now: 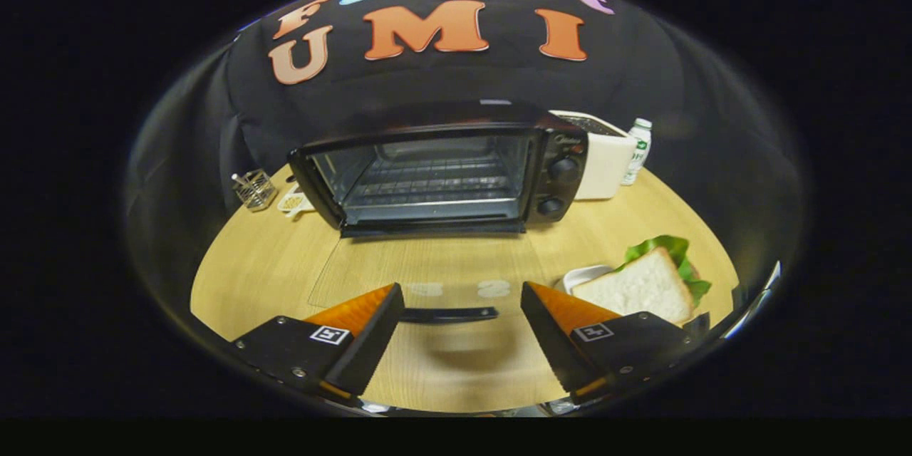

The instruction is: Open the toaster oven, put the food inside, and close the toaster oven door.

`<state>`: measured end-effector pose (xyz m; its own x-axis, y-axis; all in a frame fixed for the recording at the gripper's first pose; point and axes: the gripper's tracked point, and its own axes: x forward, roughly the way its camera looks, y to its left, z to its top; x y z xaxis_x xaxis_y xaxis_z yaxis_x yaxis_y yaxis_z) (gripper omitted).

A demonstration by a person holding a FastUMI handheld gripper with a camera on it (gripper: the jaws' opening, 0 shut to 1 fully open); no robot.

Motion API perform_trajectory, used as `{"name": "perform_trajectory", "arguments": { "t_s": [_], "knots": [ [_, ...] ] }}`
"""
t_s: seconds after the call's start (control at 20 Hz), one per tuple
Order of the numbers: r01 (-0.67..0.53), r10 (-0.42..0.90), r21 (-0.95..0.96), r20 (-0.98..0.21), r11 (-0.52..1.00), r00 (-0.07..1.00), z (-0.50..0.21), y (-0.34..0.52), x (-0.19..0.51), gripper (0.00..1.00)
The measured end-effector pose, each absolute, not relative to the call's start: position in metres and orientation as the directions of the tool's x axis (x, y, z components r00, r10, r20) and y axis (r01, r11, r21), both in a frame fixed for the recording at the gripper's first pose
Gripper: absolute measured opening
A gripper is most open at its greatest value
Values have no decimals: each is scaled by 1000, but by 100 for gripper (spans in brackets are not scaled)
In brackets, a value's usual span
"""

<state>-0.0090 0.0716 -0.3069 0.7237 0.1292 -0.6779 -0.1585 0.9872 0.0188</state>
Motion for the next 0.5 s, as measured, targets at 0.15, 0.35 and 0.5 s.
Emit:
{"name": "perform_trajectory", "arguments": {
  "t_s": [0.15, 0.35, 0.5],
  "knots": [
    [-113, 86, 0, -652, 994, 753, -283, 26, 7, 98],
    [-39, 2, -49, -604, 998, 797, -254, -39, 17, 98],
    [18, -47, -55, -590, 998, 806, -245, -80, 16, 98]
  ]
}}
